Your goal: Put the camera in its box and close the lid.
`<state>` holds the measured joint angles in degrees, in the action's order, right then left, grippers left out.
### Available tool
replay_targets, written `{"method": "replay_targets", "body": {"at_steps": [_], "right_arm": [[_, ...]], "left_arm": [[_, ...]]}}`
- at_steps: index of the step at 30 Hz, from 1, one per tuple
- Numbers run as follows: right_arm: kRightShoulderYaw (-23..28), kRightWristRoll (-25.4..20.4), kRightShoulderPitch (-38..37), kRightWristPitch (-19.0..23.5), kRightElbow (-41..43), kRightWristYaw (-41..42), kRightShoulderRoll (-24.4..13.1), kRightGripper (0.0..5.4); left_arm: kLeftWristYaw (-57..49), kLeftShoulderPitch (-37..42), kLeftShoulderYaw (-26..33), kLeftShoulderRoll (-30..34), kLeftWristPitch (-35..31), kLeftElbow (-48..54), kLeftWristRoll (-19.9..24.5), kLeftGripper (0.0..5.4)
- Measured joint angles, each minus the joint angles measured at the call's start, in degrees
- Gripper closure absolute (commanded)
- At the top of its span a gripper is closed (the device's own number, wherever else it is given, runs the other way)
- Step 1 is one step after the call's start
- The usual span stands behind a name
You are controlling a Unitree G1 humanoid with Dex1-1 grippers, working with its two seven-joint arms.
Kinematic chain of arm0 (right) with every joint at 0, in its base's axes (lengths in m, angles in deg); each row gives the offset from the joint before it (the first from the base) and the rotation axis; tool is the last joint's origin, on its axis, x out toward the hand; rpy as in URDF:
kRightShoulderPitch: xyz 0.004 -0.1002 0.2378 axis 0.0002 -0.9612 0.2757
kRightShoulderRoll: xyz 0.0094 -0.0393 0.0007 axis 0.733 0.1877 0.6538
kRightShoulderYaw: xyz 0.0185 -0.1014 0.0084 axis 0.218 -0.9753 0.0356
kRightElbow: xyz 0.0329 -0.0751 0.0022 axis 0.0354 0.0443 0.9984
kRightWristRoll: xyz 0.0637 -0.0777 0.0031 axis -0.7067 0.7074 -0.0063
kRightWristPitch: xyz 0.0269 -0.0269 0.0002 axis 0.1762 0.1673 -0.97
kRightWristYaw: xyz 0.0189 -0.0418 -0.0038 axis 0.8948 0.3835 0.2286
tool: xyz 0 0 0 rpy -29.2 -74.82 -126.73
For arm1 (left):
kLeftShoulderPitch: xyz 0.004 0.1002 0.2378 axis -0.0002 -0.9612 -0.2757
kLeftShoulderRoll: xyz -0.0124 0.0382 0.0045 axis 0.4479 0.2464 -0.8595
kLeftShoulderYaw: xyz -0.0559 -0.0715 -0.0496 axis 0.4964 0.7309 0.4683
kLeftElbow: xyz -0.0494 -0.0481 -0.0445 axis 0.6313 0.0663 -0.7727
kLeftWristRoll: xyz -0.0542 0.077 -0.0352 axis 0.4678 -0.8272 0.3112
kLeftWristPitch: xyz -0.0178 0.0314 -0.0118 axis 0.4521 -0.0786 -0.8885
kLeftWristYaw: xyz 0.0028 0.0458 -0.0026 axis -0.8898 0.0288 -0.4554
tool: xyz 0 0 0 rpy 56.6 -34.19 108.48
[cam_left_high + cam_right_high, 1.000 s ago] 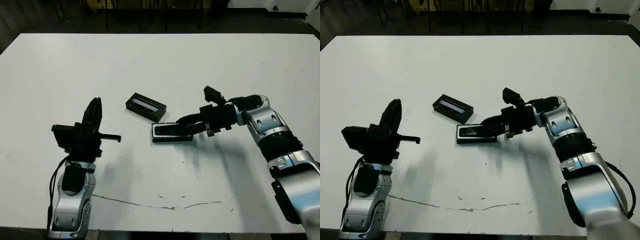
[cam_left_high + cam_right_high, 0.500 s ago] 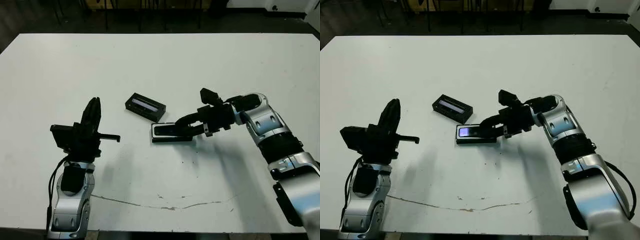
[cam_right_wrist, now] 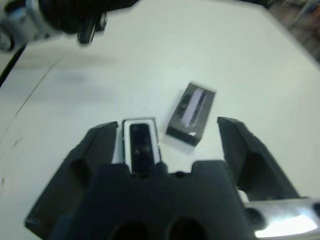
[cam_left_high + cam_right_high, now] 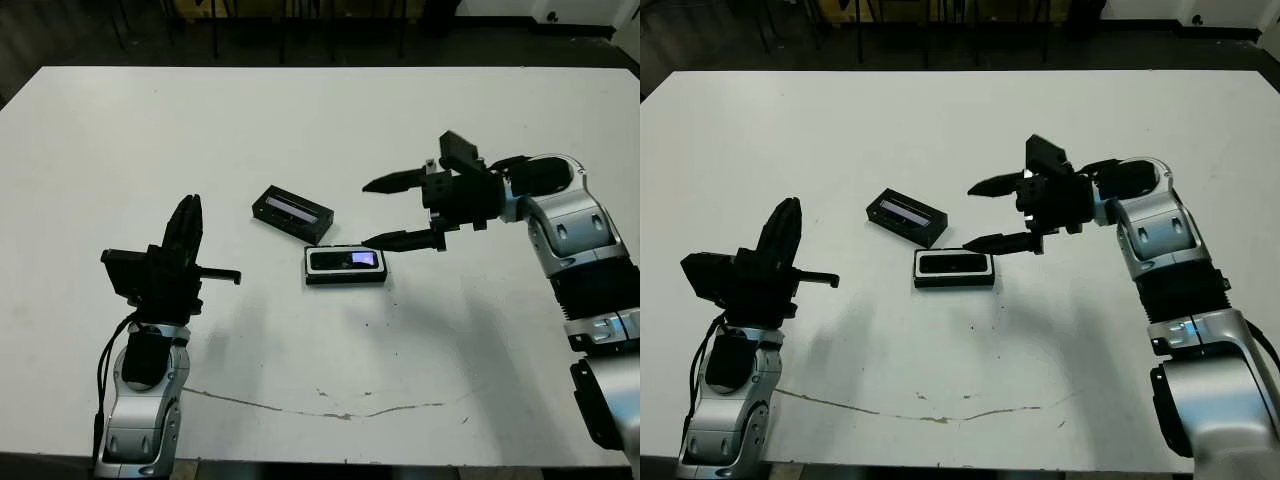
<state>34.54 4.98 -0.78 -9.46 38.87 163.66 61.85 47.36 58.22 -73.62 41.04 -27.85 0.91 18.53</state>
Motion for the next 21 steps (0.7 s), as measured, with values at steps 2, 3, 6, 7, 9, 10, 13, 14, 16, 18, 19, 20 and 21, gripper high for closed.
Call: {"method": "replay_targets", "body": {"at_steps": [2,3,6,7,9,10,13,14,16,18,19,20,21], "right_arm": [[2.5,-2.4,-1.2,3.7,2.6,-3.7,0.1,0.13],[4.1,-3.7,-2.0,6.1,4.1,-6.5,0.3,0.02],[8.4,-5.0,-6.4,10.4,10.3,-18.7,2.7,0.16],[9.1,-4.6,-8.4,10.9,13.0,-23.4,3.9,0.29],[9.5,-2.8,-12.7,11.2,18.5,-32.3,6.5,0.64],[9.3,-2.3,-14.3,11.1,20.3,-34.8,7.4,0.81],[8.3,-1.6,-17.9,9.6,23.4,-38.2,8.8,1.36],[7.6,-1.2,-19.0,8.8,24.4,-38.8,9.0,1.54],[6.1,0.4,-21.1,6.5,26.1,-39.4,8.9,1.9],[5.0,1.3,-23.1,5.1,27.6,-39.3,8.2,2.26],[4.8,1.1,-23.9,5.0,28.4,-38.9,7.8,2.44],[4.7,0.8,-24.8,5.0,29.2,-38.5,7.4,2.62],[4.5,0.5,-25.5,5.1,30.0,-38.0,7.1,2.79]], "left_arm": [[0.0,0.0,0.0,0.0,0.0,0.0,-0.2,5.4],[0.0,0.0,0.0,0.0,0.0,0.0,-0.2,5.4],[0.0,-0.1,0.0,0.0,0.0,0.1,-0.2,5.4],[0.0,-0.1,0.0,0.0,0.0,0.1,-0.2,5.4],[0.0,-0.3,0.0,0.0,0.0,0.2,-0.2,5.4],[0.0,-0.3,0.0,0.0,0.0,0.3,-0.2,5.4],[0.0,-0.5,0.0,0.0,0.0,0.3,-0.2,5.4],[-0.1,-0.5,0.0,0.0,0.0,0.4,-0.2,5.4],[-0.1,-0.6,0.0,0.0,0.0,0.7,-0.3,5.4],[0.0,-0.5,0.4,0.2,-0.2,1.3,-0.2,5.4],[0.3,-0.3,0.7,0.9,-0.4,2.0,-0.2,5.4],[0.8,0.3,1.2,1.9,-0.7,2.9,-0.2,5.4],[1.4,0.9,2.0,2.9,-1.2,3.7,0.1,5.4]]}}
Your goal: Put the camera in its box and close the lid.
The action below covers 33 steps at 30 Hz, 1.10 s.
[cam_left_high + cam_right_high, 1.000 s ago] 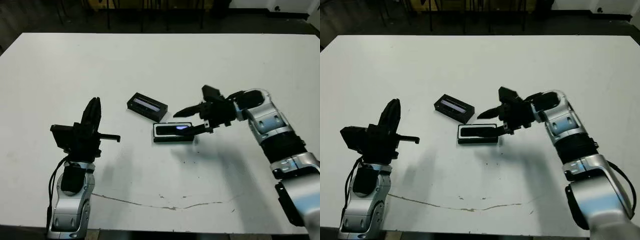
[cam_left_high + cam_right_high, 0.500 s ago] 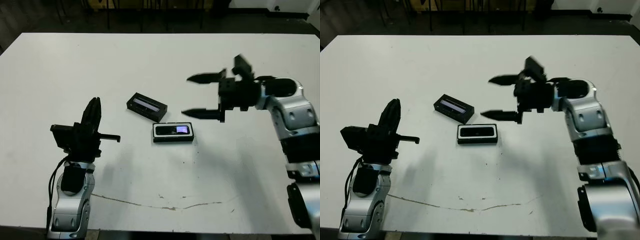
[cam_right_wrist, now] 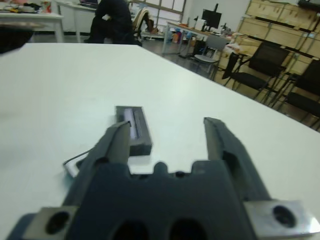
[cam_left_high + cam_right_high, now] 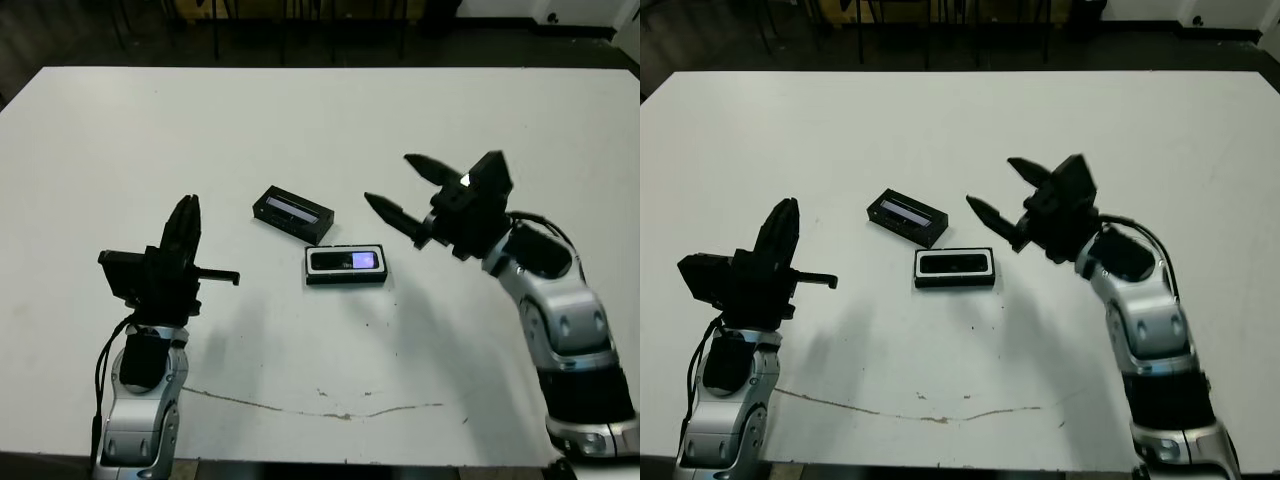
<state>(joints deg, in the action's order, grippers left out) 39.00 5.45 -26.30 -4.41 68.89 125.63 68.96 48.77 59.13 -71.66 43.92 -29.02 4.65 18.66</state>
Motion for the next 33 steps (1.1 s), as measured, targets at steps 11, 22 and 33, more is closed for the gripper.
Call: {"method": "replay_targets", "body": {"at_steps": [11,22,33], "right_arm": [[-1.7,-0.9,-2.9,1.3,6.3,1.9,-4.5,4.79],[-3.3,-3.2,-0.4,2.8,6.7,3.6,-4.7,5.39],[-4.9,-3.2,1.2,7.2,6.4,3.5,-5.7,5.39]], "left_arm": [[22.3,25.9,4.1,29.5,-28.8,6.5,8.4,5.4],[44.3,65.2,-17.4,35.4,-23.7,-36.1,-6.0,5.4],[30.2,73.7,-25.9,16.9,-6.9,-76.5,-19.4,5.4]]}}
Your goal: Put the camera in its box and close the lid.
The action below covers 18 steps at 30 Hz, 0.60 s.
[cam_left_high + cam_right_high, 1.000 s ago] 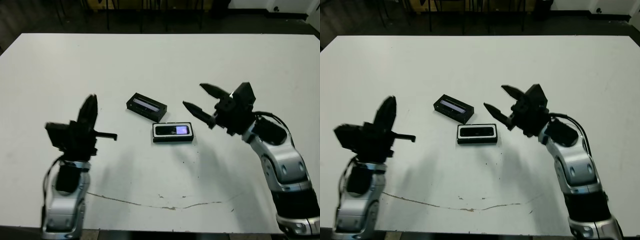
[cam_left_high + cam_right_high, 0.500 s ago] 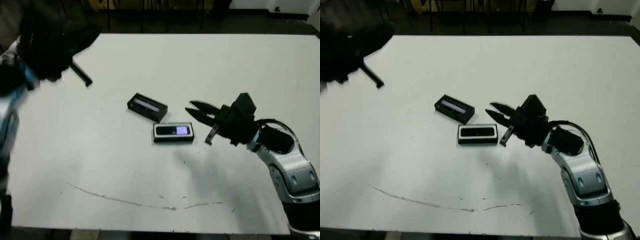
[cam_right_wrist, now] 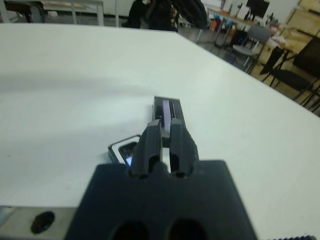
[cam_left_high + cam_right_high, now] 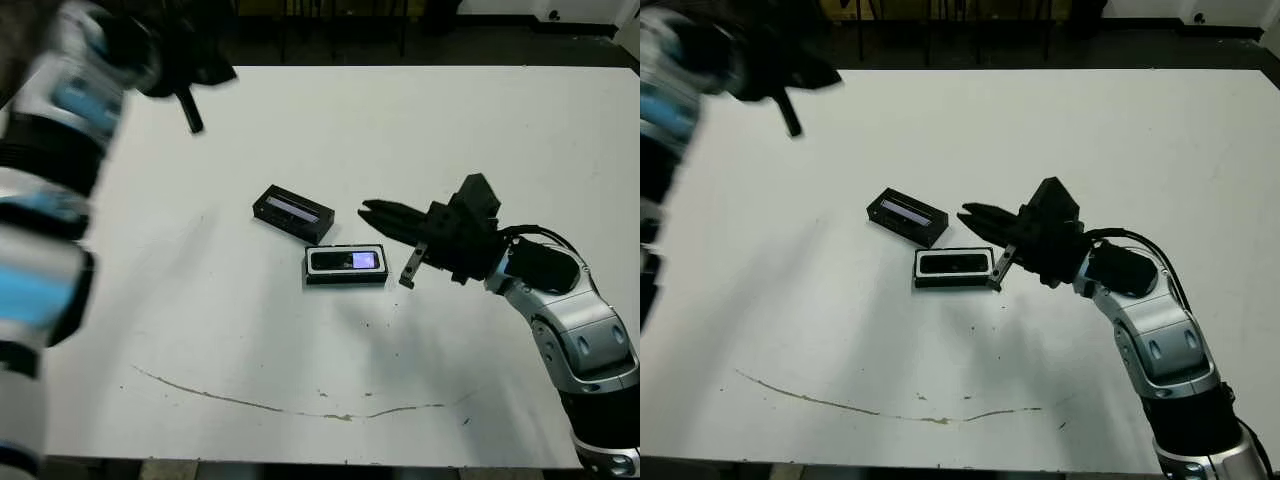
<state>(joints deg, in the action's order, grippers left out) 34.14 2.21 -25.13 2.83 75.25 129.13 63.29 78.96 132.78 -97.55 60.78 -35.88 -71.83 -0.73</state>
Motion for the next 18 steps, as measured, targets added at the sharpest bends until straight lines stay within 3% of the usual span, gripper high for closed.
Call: {"method": "replay_targets", "body": {"at_steps": [6,18], "right_arm": [[-0.8,0.0,0.2,-0.5,-1.9,0.5,0.0,5.39],[-0.8,-0.2,-0.8,-2.2,-2.3,2.4,-0.5,5.39]], "left_arm": [[-9.2,-3.5,1.1,-7.3,7.0,-8.8,-1.1,5.4],[-12.1,-6.0,-1.8,-14.5,8.1,-14.7,-8.4,5.4]]}}
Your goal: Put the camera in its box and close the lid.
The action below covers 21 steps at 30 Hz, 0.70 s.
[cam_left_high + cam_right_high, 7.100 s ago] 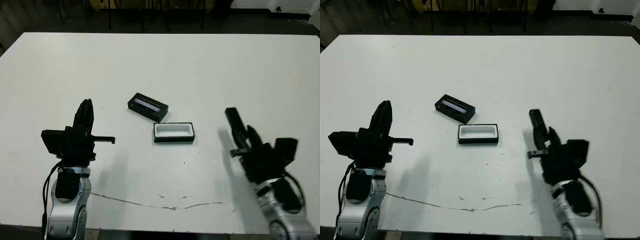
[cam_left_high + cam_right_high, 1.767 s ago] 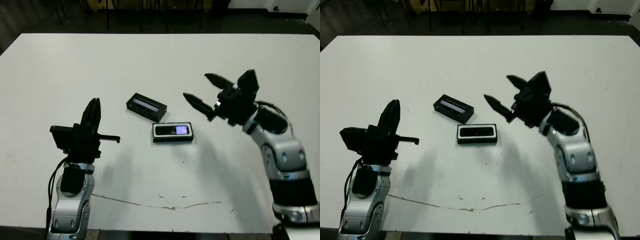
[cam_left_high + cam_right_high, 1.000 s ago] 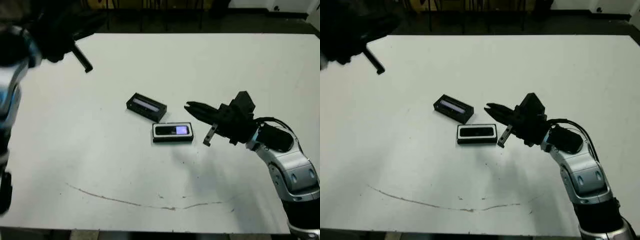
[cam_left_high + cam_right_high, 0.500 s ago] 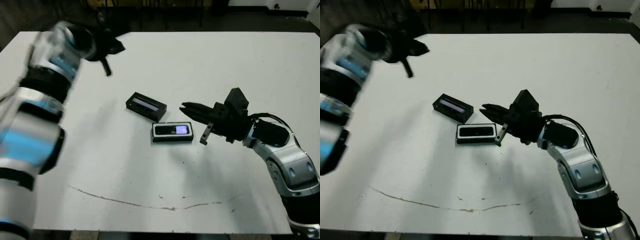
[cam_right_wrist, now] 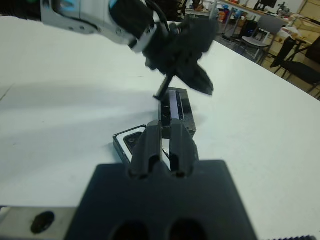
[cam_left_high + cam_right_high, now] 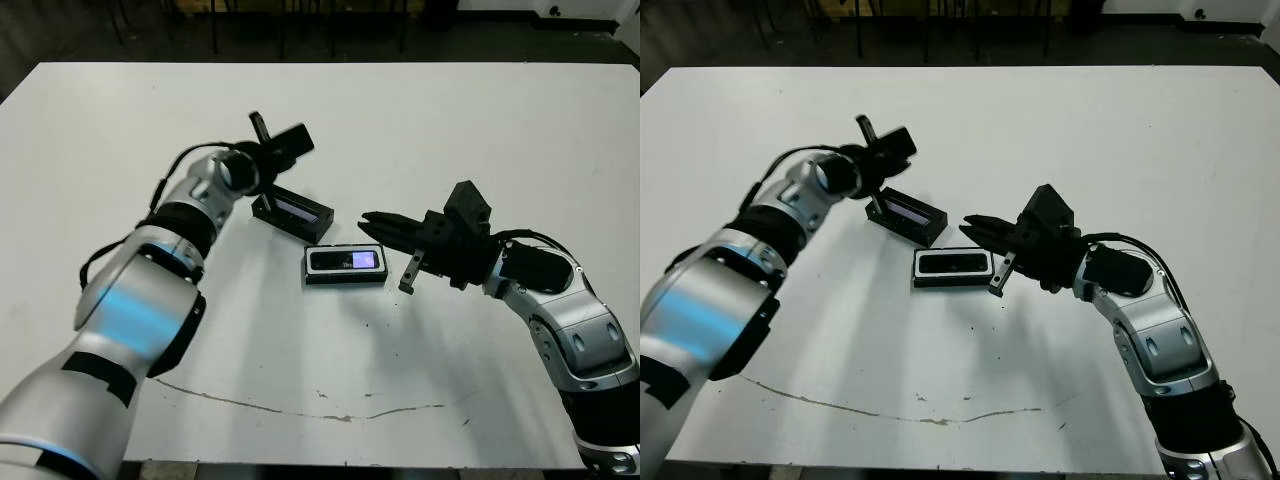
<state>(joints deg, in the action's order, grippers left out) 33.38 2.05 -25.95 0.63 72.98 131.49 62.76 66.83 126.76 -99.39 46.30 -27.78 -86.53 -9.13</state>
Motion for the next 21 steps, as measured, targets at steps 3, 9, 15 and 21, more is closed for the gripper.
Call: {"method": "replay_targets", "body": {"at_steps": [3,9,15,21], "right_arm": [[0.2,-0.3,-0.5,0.2,0.2,0.1,-0.3,5.39],[0.2,-0.7,-1.7,0.2,0.3,0.1,-0.7,5.39],[0.1,-0.5,-1.9,0.1,0.3,0.0,-0.8,5.39],[-0.1,-0.3,-3.0,-0.3,0.4,-0.1,-0.8,5.39]], "left_arm": [[0.7,-0.3,-0.7,-0.4,0.0,-0.3,-1.2,5.4],[6.4,1.6,-1.4,-0.4,-1.0,-1.0,-2.5,5.4],[13.9,4.9,-3.9,-0.1,-3.5,-1.9,-5.5,5.4],[18.6,7.4,-4.8,1.4,-4.2,-2.2,-7.5,5.4]]}}
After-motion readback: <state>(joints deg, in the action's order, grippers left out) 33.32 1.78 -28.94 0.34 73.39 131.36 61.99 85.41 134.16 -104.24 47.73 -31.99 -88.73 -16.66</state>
